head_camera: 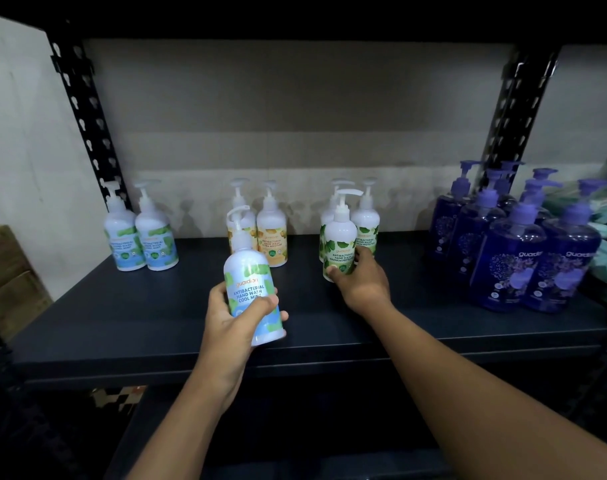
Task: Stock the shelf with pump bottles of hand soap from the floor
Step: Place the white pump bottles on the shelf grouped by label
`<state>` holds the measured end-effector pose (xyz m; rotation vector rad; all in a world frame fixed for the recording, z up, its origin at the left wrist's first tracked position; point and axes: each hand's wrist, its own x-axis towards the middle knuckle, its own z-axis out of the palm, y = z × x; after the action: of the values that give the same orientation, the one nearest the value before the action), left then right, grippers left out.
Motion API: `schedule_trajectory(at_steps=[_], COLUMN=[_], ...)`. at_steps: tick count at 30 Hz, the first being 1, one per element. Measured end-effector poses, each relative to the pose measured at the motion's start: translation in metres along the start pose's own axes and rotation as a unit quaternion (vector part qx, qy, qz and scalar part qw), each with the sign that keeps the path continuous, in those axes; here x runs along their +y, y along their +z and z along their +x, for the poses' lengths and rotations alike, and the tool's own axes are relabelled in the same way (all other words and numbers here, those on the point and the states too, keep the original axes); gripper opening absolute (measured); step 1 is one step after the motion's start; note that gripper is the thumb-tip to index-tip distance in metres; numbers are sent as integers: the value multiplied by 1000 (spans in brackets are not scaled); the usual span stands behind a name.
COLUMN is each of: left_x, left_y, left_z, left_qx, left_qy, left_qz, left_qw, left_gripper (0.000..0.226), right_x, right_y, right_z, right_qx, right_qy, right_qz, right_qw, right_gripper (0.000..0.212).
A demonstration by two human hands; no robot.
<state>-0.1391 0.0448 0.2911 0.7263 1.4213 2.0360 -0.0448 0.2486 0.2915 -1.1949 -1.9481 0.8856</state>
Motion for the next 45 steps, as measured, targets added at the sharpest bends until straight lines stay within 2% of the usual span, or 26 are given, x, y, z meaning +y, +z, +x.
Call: schedule_trajectory(at_steps=[7,11,14,17,20,22,24,28,31,34,39,45], left_x=[0,0,0,3,11,16,23,38,49,60,74,68], left_y=[-4,-6,-7,-11,-20,-29,-39,-72,-98,-120,-153,-189], left_z=[-2,-2,-2,-4,-8,-8,-9,-11,-11,-7,15,59], left_qx=[-1,1,6,9,13,21,39,93,128,162,189,228], left_qy=[-2,-1,1,4,16,28,42,91,118,139,170,129], left_qz=[1,2,3,7,15,22,33,102,192,255,309,321], left_qw=[1000,1000,1000,1000,1000,999,998,986,966,943,916,910], left_gripper=[64,72,65,62,56,54,60,51,65,64,45,55], right_x=[3,4,3,0,-14,-30,-49,-78,-88,-94,-97,-97], right_y=[4,5,4,-1,0,9,25,66,90,111,121,122], right_z=[3,5,3,-13,-43,-60,-71,-83,-83,-81,-80,-81], right_qx=[-3,-4,11,64,105,80,22,-92,-157,-203,-246,-244], right_qy=[6,9,15,-2,-69,-135,-188,-213,-211,-197,-175,-174], right_qz=[-12,-8,19,45,-12,-49,-62,-144,-220,-273,-327,-343], right_qw=[1000,1000,1000,997,992,986,980,962,940,919,896,890], right_gripper=[43,44,59,70,52,37,32,42,54,63,68,66])
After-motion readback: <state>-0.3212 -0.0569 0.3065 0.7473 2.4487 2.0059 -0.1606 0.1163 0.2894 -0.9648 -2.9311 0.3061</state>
